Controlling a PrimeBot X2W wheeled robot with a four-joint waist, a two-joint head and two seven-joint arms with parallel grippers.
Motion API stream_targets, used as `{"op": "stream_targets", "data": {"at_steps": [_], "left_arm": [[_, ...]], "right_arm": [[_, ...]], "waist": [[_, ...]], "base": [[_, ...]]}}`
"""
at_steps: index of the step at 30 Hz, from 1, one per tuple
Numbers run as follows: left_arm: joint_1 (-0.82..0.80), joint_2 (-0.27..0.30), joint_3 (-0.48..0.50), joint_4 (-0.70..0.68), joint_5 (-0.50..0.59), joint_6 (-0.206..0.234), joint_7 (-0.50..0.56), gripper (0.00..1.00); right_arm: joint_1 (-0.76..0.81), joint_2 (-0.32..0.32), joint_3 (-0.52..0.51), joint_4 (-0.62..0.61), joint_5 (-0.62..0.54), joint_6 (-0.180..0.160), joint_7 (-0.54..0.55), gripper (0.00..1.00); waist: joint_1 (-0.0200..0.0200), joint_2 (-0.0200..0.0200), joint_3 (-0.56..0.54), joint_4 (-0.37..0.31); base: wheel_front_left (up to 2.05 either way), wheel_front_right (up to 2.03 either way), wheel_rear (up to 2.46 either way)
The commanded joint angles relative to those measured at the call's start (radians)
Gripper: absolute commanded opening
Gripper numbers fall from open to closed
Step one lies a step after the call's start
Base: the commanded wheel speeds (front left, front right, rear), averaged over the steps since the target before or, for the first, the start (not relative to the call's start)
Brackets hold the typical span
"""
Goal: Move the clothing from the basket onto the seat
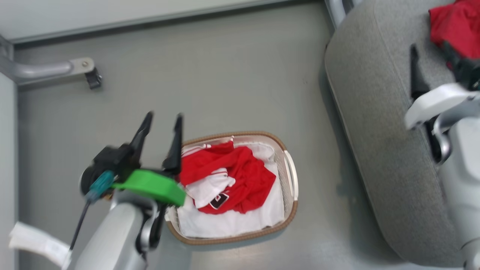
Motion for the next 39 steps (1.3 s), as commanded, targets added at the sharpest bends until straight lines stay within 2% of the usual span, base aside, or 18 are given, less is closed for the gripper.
{"op": "stream_targets", "data": {"at_steps": [1, 7, 13, 17, 22, 39], "left_arm": [[0.059, 0.002, 0.041, -0.004, 0.013, 0.007, 0.000, 1.00], [0.237, -0.032, 0.221, -0.034, 0.049, 0.002, 0.000, 1.00], [0.352, -0.074, 0.316, -0.055, 0.105, -0.024, 0.000, 1.00], [0.397, -0.101, 0.350, -0.065, 0.138, -0.037, 0.000, 1.00], [0.430, -0.124, 0.380, -0.069, 0.165, -0.057, 0.000, 1.00], [0.416, -0.151, 0.416, -0.023, 0.208, -0.109, 0.000, 1.00]], "right_arm": [[0.060, 0.027, -0.005, -0.030, -0.012, -0.001, -0.004, 1.00], [0.239, 0.131, -0.030, -0.180, -0.050, -0.001, -0.004, 1.00], [0.420, 0.203, -0.035, -0.316, -0.076, -0.001, -0.004, 1.00], [0.526, 0.212, -0.031, -0.395, -0.091, -0.001, -0.005, 1.00], [0.606, 0.214, 0.000, -0.451, -0.020, -0.001, -0.005, 1.00], [0.637, 0.215, 0.059, -0.409, -0.015, -0.001, -0.005, 1.00]], "waist": [[0.0001, 0.0000, -0.095, 0.051], [0.0001, 0.0000, -0.163, 0.069], [0.0001, 0.0000, -0.213, 0.086], [0.0001, 0.0000, -0.236, 0.096], [0.0001, 0.0000, -0.251, 0.102], [0.0001, 0.0000, -0.268, 0.100]], "base": [[0.00, 0.00, 0.00], [0.00, 0.00, 0.00], [0.00, 0.00, 0.00], [0.00, 0.00, 0.00], [0.00, 0.00, 0.00], [0.00, 0.00, 0.00]]}}
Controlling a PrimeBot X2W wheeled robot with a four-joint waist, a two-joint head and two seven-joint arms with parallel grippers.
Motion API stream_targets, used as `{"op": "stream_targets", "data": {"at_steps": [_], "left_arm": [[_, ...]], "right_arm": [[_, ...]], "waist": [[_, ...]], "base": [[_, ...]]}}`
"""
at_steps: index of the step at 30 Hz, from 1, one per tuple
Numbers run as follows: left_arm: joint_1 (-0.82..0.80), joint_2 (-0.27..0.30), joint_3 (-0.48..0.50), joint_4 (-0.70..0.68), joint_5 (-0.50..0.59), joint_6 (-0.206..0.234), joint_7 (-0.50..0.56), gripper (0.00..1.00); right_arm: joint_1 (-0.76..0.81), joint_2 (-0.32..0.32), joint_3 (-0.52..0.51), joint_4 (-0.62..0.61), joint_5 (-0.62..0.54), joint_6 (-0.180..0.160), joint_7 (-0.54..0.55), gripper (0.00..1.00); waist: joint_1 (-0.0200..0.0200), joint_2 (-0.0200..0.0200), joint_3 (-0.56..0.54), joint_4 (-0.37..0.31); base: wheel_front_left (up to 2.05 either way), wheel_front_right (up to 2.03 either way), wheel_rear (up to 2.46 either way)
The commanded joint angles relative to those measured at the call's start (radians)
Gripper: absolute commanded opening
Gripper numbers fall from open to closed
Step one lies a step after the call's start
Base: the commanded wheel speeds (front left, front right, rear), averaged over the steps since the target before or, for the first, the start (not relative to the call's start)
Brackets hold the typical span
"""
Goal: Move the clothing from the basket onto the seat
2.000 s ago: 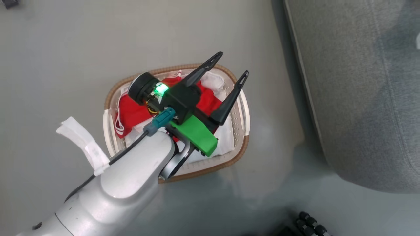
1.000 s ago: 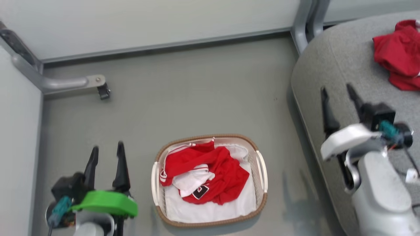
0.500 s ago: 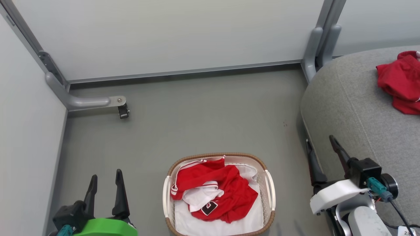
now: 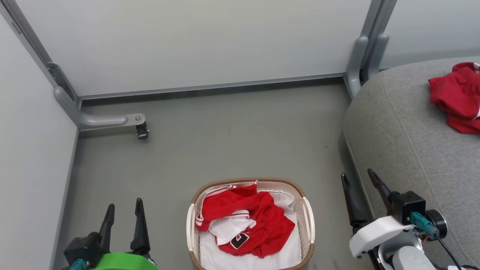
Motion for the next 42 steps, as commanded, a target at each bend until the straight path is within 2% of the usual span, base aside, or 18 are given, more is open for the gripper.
{"op": "stream_targets", "data": {"at_steps": [1, 14, 22, 31, 42], "left_arm": [[-0.013, 0.000, 0.008, 0.006, 0.008, -0.005, 0.001, 1.00], [-0.025, -0.004, 0.013, 0.006, 0.009, -0.014, 0.001, 1.00], [-0.104, -0.004, -0.026, 0.012, 0.037, -0.026, 0.001, 1.00], [-0.395, 0.017, -0.179, 0.170, 0.106, -0.048, 0.082, 1.00], [-0.708, 0.047, -0.431, 0.545, 0.188, -0.054, 0.156, 1.00]], "right_arm": [[-0.004, -0.004, 0.003, 0.004, 0.004, -0.001, -0.004, 1.00], [-0.019, -0.004, 0.008, -0.001, -0.003, -0.001, -0.004, 1.00], [-0.073, -0.004, -0.038, -0.044, -0.031, -0.001, -0.004, 1.00], [-0.201, -0.004, -0.074, -0.133, -0.055, -0.001, -0.004, 1.00], [-0.353, -0.003, -0.054, -0.215, -0.038, -0.001, -0.004, 1.00]], "waist": [[0.0001, 0.0000, 0.001, -0.002], [0.0001, 0.0000, 0.027, -0.016], [0.0001, 0.0000, 0.116, -0.029], [0.0001, 0.0000, 0.363, -0.063], [0.0001, 0.0000, 0.667, -0.160]], "base": [[0.00, 0.00, 0.00], [0.00, 0.00, 0.00], [0.00, 0.00, 0.00], [0.00, 0.00, 0.00], [0.00, 0.00, 0.00]]}}
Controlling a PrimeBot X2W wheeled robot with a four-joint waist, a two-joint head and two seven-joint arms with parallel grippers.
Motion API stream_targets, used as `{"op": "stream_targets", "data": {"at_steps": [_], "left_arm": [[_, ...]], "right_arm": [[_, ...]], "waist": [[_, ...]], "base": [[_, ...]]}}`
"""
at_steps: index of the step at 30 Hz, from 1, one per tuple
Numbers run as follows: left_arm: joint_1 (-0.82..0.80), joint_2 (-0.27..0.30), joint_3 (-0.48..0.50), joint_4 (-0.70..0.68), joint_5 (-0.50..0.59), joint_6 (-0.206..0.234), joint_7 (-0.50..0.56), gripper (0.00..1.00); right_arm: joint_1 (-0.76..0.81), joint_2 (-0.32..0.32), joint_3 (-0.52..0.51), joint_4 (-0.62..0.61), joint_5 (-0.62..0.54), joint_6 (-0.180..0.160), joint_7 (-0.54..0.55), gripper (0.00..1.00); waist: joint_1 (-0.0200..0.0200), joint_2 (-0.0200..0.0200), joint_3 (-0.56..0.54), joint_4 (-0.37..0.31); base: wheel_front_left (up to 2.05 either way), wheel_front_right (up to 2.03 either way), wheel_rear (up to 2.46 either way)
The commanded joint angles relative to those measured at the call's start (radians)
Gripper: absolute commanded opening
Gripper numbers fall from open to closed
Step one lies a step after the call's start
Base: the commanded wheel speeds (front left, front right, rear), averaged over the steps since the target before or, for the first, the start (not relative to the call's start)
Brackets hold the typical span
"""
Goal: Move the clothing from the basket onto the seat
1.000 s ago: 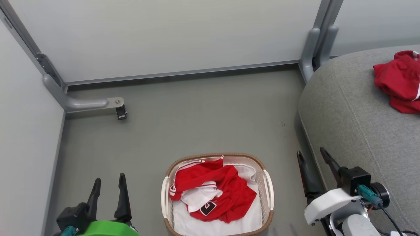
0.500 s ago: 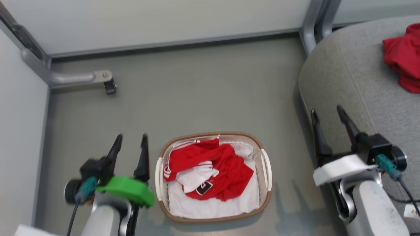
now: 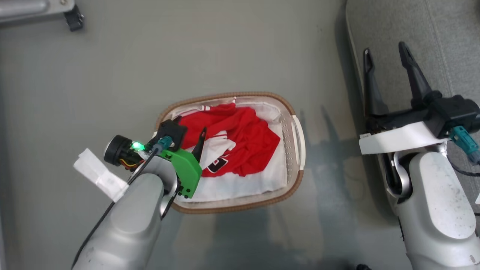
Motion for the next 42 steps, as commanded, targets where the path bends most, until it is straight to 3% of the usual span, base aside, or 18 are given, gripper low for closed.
{"op": "stream_targets", "data": {"at_steps": [1, 11, 21, 22, 23, 24, 25, 34, 42], "left_arm": [[-0.048, 0.027, -0.029, 0.035, 0.017, -0.002, 0.003, 1.00], [-0.204, 0.060, -0.129, 0.268, 0.056, -0.002, 0.024, 1.00], [-0.302, 0.074, -0.143, 0.380, 0.070, 0.052, 0.004, 1.00], [-0.306, 0.073, -0.141, 0.386, 0.066, 0.057, -0.003, 0.78], [-0.309, 0.072, -0.141, 0.390, 0.064, 0.060, -0.009, 0.48], [-0.314, 0.068, -0.142, 0.395, 0.061, 0.061, -0.017, 0.09], [-0.314, 0.063, -0.143, 0.398, 0.060, 0.061, -0.024, 0.00], [-0.264, 0.013, -0.159, 0.397, 0.024, 0.024, -0.111, 0.00], [-0.176, -0.012, -0.199, 0.304, -0.049, -0.001, -0.149, 0.00]], "right_arm": [[-0.027, -0.002, 0.010, -0.011, 0.009, -0.001, -0.004, 1.00], [-0.105, -0.002, 0.049, -0.057, 0.040, -0.001, -0.004, 1.00], [-0.130, -0.002, 0.083, -0.073, 0.070, -0.001, -0.003, 1.00], [-0.133, -0.002, 0.084, -0.072, 0.070, -0.001, -0.003, 1.00], [-0.134, -0.002, 0.084, -0.071, 0.070, -0.001, -0.003, 1.00], [-0.134, -0.002, 0.084, -0.069, 0.072, -0.001, -0.003, 1.00], [-0.133, -0.002, 0.082, -0.068, 0.071, -0.001, -0.003, 1.00], [-0.106, -0.003, 0.080, -0.026, 0.048, -0.001, -0.003, 1.00], [-0.042, -0.004, 0.071, 0.088, 0.006, -0.001, -0.003, 1.00]], "waist": [[-0.0001, -0.0001, 0.202, -0.092], [-0.0001, -0.0001, 0.327, -0.149], [-0.0001, -0.0001, 0.372, -0.174], [-0.0001, -0.0001, 0.373, -0.174], [-0.0001, -0.0001, 0.373, -0.174], [-0.0001, -0.0001, 0.372, -0.173], [-0.0001, -0.0001, 0.369, -0.171], [-0.0001, -0.0001, 0.285, -0.122], [-0.0001, -0.0001, 0.102, -0.064]], "base": [[0.00, 0.00, 0.00], [0.00, 0.00, 0.00], [0.00, 0.00, 0.00], [0.00, 0.00, 0.00], [0.00, 0.00, 0.00], [0.00, 0.00, 0.00], [0.00, 0.00, 0.00], [0.00, 0.00, 0.00], [0.00, 0.00, 0.00]]}}
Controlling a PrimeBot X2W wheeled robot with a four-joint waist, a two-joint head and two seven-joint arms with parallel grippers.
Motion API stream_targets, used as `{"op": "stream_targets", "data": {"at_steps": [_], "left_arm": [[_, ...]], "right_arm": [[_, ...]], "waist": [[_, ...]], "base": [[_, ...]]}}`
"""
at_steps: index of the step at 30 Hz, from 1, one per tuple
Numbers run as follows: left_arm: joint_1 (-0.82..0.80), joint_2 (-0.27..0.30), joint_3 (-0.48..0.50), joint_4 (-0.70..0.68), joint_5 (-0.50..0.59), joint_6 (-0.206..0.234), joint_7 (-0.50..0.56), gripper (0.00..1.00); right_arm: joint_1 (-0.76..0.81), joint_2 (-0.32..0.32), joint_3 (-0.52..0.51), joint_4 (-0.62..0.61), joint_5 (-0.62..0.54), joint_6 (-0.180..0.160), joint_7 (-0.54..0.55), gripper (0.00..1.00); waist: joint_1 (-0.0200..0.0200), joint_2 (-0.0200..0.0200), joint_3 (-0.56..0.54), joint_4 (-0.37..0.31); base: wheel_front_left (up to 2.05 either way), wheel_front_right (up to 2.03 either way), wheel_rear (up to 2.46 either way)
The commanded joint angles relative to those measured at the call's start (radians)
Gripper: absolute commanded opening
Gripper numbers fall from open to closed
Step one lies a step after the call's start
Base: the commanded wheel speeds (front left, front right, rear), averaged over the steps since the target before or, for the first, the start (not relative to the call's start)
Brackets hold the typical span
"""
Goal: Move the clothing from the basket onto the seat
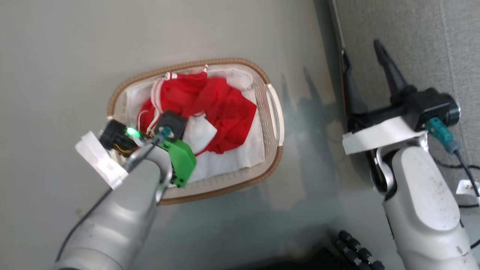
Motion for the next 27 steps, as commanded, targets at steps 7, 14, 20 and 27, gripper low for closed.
{"op": "stream_targets", "data": {"at_steps": [7, 14, 20, 27], "left_arm": [[0.067, 0.049, -0.173, -0.180, -0.148, -0.003, -0.008, 0.00], [0.046, 0.138, -0.309, -0.375, -0.263, -0.004, 0.029, 0.00], [-0.009, 0.202, -0.377, -0.530, -0.323, -0.003, 0.100, 0.00], [-0.107, 0.266, -0.402, -0.659, -0.371, -0.003, 0.175, 0.00]], "right_arm": [[0.125, -0.005, -0.017, 0.106, -0.013, -0.001, -0.002, 1.00], [0.234, -0.005, -0.018, 0.160, 0.000, -0.001, -0.002, 1.00], [0.295, -0.005, -0.014, 0.178, -0.001, -0.001, -0.002, 1.00], [0.308, -0.005, 0.004, 0.174, 0.001, -0.001, -0.002, 1.00]], "waist": [[-0.0001, 0.0000, -0.326, 0.096], [-0.0001, 0.0000, -0.526, 0.113], [-0.0001, 0.0000, -0.648, 0.116], [-0.0001, 0.0000, -0.710, 0.110]], "base": [[0.00, 0.00, 0.00], [0.00, 0.00, 0.00], [0.00, 0.00, 0.00], [0.00, 0.00, 0.00]]}}
